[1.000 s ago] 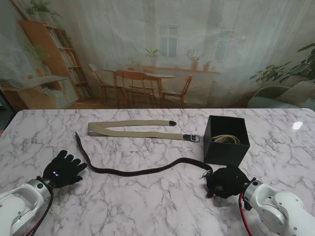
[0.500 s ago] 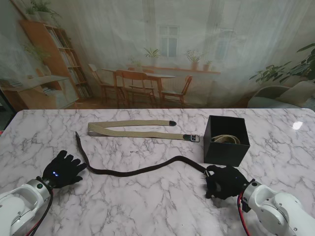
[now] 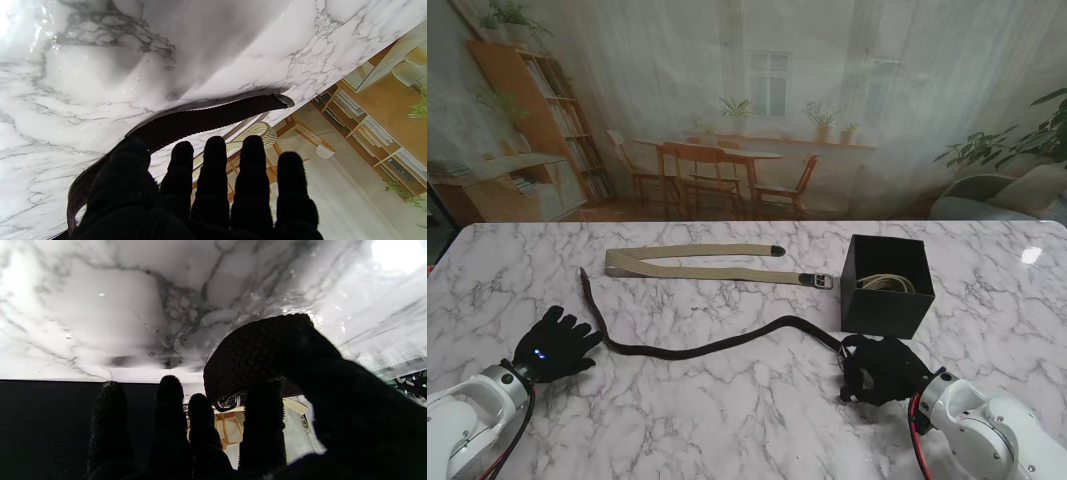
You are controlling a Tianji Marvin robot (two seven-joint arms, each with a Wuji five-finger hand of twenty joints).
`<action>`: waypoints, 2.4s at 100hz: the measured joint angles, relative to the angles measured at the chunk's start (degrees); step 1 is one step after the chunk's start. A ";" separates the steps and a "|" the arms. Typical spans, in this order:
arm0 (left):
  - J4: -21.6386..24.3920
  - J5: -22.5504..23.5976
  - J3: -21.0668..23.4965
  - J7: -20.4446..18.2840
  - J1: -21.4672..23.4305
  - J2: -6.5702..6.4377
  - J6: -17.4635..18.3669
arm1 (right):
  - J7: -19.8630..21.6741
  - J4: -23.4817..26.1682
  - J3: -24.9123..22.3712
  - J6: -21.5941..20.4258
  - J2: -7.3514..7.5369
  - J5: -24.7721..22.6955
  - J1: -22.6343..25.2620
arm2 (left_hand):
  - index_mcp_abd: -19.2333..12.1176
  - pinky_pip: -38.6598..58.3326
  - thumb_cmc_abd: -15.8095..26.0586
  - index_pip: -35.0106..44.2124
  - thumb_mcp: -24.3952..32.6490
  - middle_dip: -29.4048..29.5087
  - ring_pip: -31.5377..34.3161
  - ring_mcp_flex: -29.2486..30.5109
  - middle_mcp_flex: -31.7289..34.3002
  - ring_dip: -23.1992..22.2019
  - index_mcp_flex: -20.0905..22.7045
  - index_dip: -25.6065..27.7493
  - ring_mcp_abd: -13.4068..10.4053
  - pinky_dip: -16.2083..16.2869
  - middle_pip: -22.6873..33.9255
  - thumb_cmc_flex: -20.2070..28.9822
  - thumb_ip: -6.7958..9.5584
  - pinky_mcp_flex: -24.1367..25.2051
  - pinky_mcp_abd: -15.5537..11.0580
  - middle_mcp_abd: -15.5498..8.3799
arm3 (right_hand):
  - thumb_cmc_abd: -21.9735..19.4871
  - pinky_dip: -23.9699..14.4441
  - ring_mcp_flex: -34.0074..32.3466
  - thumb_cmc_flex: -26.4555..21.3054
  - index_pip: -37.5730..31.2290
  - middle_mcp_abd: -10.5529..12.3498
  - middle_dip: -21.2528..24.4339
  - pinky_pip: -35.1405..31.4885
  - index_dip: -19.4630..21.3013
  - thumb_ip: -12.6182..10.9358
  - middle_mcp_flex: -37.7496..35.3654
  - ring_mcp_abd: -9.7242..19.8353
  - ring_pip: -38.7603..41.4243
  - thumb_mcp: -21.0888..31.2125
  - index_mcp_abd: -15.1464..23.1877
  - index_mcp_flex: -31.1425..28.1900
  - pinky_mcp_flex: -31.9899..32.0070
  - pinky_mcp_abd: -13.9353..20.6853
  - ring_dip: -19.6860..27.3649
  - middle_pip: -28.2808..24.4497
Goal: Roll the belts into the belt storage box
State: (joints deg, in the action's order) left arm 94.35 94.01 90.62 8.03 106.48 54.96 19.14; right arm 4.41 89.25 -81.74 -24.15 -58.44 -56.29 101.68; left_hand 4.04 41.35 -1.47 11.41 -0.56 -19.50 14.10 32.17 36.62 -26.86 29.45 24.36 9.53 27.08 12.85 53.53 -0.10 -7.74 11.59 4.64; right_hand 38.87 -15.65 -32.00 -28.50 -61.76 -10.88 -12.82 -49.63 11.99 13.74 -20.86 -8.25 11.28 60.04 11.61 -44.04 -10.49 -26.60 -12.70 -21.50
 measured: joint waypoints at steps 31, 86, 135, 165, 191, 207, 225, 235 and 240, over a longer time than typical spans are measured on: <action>-0.24 -0.64 -0.07 0.09 -0.14 0.01 0.09 | 2.83 1.18 -1.10 -3.58 0.26 -5.15 0.45 | 0.00 0.00 0.00 0.00 0.00 0.00 0.00 0.00 0.00 0.00 0.00 0.00 0.00 0.00 0.00 0.00 0.00 0.00 0.01 0.00 | 0.60 3.10 2.35 1.99 3.69 3.82 1.24 2.16 -0.54 0.68 0.00 1.04 0.00 -1.95 6.99 0.06 2.94 3.10 1.54 3.63; -0.25 -0.56 0.00 0.28 -0.19 0.02 0.25 | 0.37 2.12 -3.01 -7.84 0.95 -10.34 0.89 | 0.00 0.00 0.01 0.00 0.00 0.00 0.00 0.00 0.00 0.00 0.00 0.00 0.00 0.00 0.00 0.00 0.00 0.00 0.01 0.00 | 1.84 3.20 4.34 2.75 32.78 3.17 1.74 2.18 5.25 -7.76 1.70 1.39 0.00 5.22 9.87 21.46 3.49 4.73 1.55 4.60; -0.26 -0.40 0.06 0.73 -0.14 0.00 0.24 | -0.36 1.94 -2.46 -8.78 1.67 -14.51 -0.31 | 0.00 0.00 0.01 0.00 0.00 0.00 0.00 0.00 0.00 0.00 0.00 0.00 0.00 0.00 0.00 0.31 0.00 0.00 0.01 0.01 | -3.34 3.20 4.07 -12.21 31.74 4.59 0.94 -0.07 1.71 -9.97 3.90 2.68 0.00 14.13 13.49 21.58 1.31 5.95 1.55 2.49; -0.27 -0.19 0.12 1.18 -0.05 0.00 0.21 | -4.14 -3.28 0.75 -8.66 1.82 -12.07 -3.76 | 0.00 0.00 0.58 0.02 0.00 -0.14 0.00 0.00 -2.00 0.00 0.00 0.00 0.00 0.00 0.43 0.31 0.00 0.01 0.01 0.51 | -3.21 1.18 -3.09 -8.79 16.92 6.60 -1.31 -7.78 15.45 -7.22 3.18 5.59 1.26 7.96 13.70 15.01 -8.99 11.18 1.35 -2.81; -0.48 0.15 0.13 2.40 -0.01 -0.05 0.11 | -7.52 -5.39 1.89 -8.72 1.24 -10.24 -4.48 | 0.00 0.00 0.60 0.12 0.00 -0.04 0.00 -2.21 -6.20 0.00 0.00 0.00 0.00 0.00 -0.78 0.31 0.00 0.92 0.01 1.34 | 0.94 0.48 -4.33 -7.89 -1.49 5.75 -2.28 -8.90 5.21 -0.05 2.65 4.90 2.72 4.40 13.31 9.56 -9.76 9.52 0.78 -4.84; -0.62 0.16 0.11 2.64 -0.03 -0.07 0.10 | -6.44 -5.13 1.77 -8.09 0.87 -7.86 -4.17 | 0.00 0.00 0.61 0.15 0.00 -0.02 0.00 -2.21 -6.77 0.00 0.00 0.00 0.00 0.00 -0.78 0.31 0.00 1.09 0.01 1.40 | 2.26 0.48 -2.73 -7.87 -3.10 1.91 -1.29 -8.09 2.82 0.46 8.32 1.08 2.79 4.06 12.78 6.95 -9.70 7.30 0.82 -4.22; -0.66 0.16 0.08 2.76 -0.03 -0.08 0.08 | -2.24 -3.94 1.69 -5.72 0.71 -5.05 -3.78 | 0.00 0.00 0.62 0.17 0.00 0.21 0.00 -2.20 -6.79 0.00 0.00 0.00 0.00 0.00 -0.78 0.31 0.00 1.18 0.01 1.42 | 2.73 0.89 -4.90 -7.87 -4.43 -5.91 -1.31 -8.19 0.92 0.46 8.92 0.11 2.80 4.15 10.59 6.85 -11.92 6.71 1.07 -4.99; -0.66 0.16 0.11 2.77 0.00 -0.09 0.08 | -2.15 -3.85 1.92 -5.05 0.66 -4.58 -3.77 | 0.01 0.00 0.66 0.19 0.00 0.51 0.00 -3.16 -7.76 0.00 0.00 0.00 0.01 0.00 -0.85 0.31 0.00 1.40 0.01 1.45 | 2.75 0.77 -7.46 -7.90 -5.13 -6.86 -1.71 -10.94 0.11 0.42 5.83 0.31 2.79 4.15 8.45 6.84 -13.98 6.71 0.30 -6.09; -0.66 0.16 0.12 2.77 0.00 -0.09 0.08 | -2.31 -3.78 2.00 -4.76 0.63 -4.59 -3.78 | 0.01 0.00 0.85 0.22 0.00 0.62 0.00 -3.12 -8.15 0.00 0.00 0.00 0.01 0.00 -1.30 0.31 0.00 1.43 0.01 1.46 | 2.76 -0.58 -8.42 -7.90 -5.66 -6.86 -1.69 -12.65 -0.43 0.42 3.06 0.39 2.75 4.15 7.21 6.84 -14.04 6.71 -0.94 -6.39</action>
State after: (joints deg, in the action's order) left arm 93.69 94.17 90.75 10.80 106.48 54.88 19.21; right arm 2.11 85.48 -79.74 -28.92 -57.82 -60.88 97.90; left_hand 4.05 41.35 -0.62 11.63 -0.56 -18.88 14.10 29.05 28.46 -26.86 29.45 24.36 9.54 27.08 11.55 53.84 -0.10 -6.31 11.59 6.10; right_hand 41.63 -16.22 -40.41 -36.40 -67.42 -17.75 -14.50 -62.28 11.56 14.16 -17.80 -7.86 14.03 64.19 18.83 -37.20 -24.53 -19.89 -13.65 -27.89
